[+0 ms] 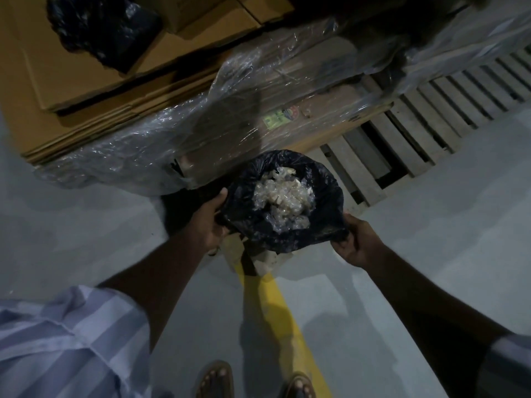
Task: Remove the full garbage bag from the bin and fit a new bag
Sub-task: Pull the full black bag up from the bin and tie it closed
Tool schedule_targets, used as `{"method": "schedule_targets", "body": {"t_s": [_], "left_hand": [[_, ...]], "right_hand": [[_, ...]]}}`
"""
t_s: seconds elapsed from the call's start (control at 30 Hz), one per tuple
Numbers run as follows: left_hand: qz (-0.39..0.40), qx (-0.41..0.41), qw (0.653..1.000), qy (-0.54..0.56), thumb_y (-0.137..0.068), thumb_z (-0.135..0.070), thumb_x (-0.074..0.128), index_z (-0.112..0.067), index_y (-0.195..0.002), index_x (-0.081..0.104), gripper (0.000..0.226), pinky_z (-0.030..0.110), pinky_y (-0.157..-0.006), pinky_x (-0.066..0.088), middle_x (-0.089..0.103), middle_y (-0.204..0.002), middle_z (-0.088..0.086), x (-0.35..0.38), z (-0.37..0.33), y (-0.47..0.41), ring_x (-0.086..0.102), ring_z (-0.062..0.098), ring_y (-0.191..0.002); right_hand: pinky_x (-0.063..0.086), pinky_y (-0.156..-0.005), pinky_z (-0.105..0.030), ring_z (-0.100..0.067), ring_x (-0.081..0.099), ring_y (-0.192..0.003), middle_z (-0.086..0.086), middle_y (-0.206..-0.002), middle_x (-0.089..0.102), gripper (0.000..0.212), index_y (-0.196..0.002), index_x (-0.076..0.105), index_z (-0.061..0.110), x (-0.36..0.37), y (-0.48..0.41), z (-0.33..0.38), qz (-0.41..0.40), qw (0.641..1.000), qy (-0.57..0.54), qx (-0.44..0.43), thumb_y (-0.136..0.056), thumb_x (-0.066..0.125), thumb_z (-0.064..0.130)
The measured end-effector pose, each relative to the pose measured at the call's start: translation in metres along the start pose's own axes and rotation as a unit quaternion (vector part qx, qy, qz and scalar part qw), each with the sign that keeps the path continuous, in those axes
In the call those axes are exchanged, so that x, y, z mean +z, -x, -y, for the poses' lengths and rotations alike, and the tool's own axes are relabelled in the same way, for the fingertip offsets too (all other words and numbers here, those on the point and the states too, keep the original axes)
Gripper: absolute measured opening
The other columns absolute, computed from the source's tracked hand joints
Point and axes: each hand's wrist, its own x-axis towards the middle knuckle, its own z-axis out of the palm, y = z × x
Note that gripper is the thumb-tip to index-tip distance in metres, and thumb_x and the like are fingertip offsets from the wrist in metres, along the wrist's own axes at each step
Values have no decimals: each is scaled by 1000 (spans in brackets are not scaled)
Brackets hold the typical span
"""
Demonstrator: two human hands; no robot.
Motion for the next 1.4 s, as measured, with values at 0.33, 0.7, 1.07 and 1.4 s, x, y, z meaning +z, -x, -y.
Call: {"method": "schedule_targets", "body": {"t_s": [0.33,0.7,1.07,1.4], "left_hand": [[-4,-29,997,-75,-103,-32,63,-11,-146,61,48,51,-119,44,63,-148,17,-10,4,-7,59,35,-138],[7,-20,998,-62,-104,-43,60,-15,-148,59,52,52,-115,46,62,-149,14,-19,-6,-3,59,34,-138],[-40,56,997,-18,-103,-27,65,-10,-148,56,49,48,-117,47,65,-145,15,17,-37,3,61,34,-135],[-37,53,995,-79,-106,-21,58,-7,-151,54,47,54,-120,42,61,-150,17,42,-44,-12,57,37,-139]], "right_hand": [[66,-72,-47,-38,78,-97,-20,-116,76,34,-131,64,5,2,-6,0,5,999,-13,41,-105,58,26],[59,-101,-43,-29,73,-115,-18,-142,65,30,-127,69,7,-25,-15,4,63,997,20,37,-109,48,19],[59,-99,-43,-32,71,-119,-18,-138,68,39,-115,80,5,-17,-24,26,73,997,-30,-4,-106,51,30],[61,-94,-42,-31,71,-120,-14,-132,72,54,-120,78,11,-7,-34,57,180,974,130,35,-114,30,34]]}}
